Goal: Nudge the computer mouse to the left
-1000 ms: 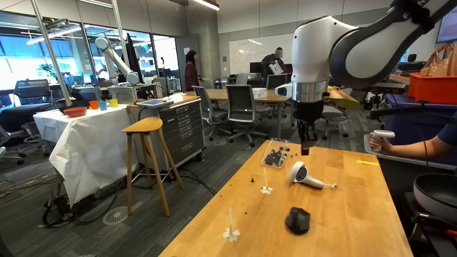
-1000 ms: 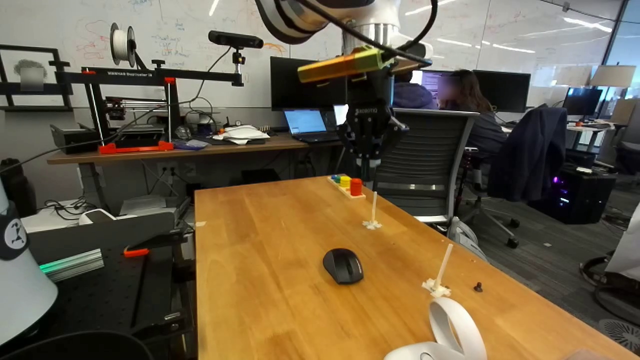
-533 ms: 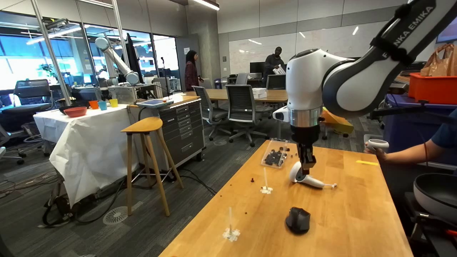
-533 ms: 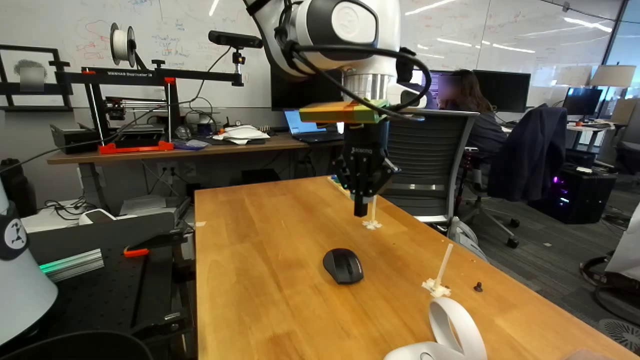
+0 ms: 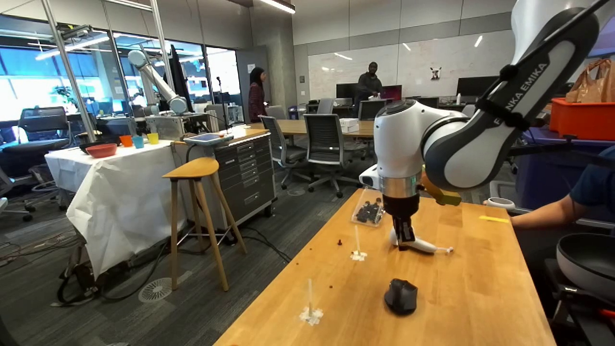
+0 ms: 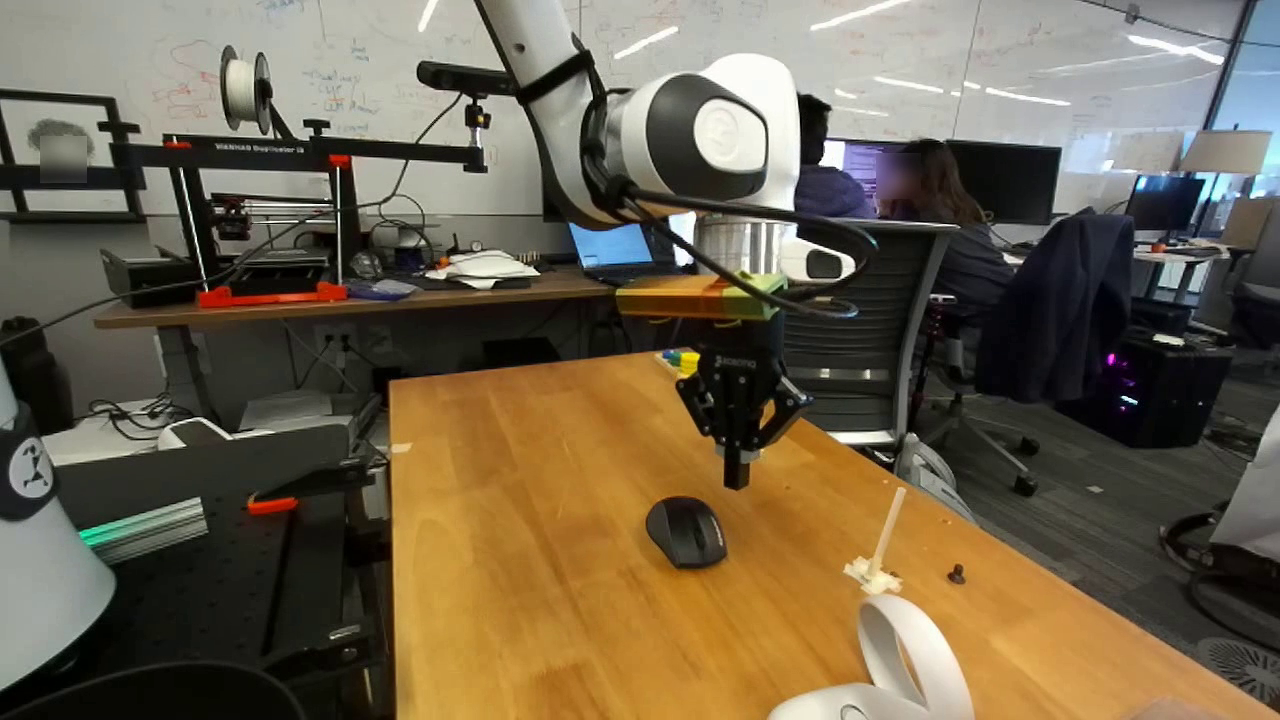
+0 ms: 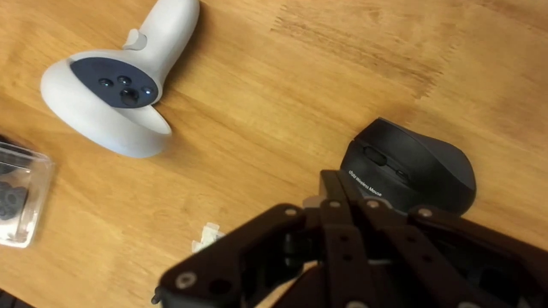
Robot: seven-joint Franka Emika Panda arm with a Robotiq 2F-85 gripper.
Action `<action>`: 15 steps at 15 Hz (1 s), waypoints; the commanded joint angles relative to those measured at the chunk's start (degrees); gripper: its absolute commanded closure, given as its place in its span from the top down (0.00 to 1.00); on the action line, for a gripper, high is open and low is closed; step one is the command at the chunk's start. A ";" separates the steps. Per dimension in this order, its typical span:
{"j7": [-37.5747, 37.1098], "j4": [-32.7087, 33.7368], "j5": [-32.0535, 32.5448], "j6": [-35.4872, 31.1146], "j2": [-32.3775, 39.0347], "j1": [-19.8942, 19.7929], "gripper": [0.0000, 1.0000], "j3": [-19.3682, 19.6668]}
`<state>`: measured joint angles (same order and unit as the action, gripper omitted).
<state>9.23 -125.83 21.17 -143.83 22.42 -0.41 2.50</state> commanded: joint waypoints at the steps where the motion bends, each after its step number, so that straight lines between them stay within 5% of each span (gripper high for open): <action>1: -2.83 4.23 1.95 -1.45 5.03 1.93 0.05 1.07; 15: -3.34 7.80 -3.84 -0.90 11.54 1.90 0.05 -0.52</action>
<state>6.14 -119.38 19.57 -145.36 33.03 1.75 2.48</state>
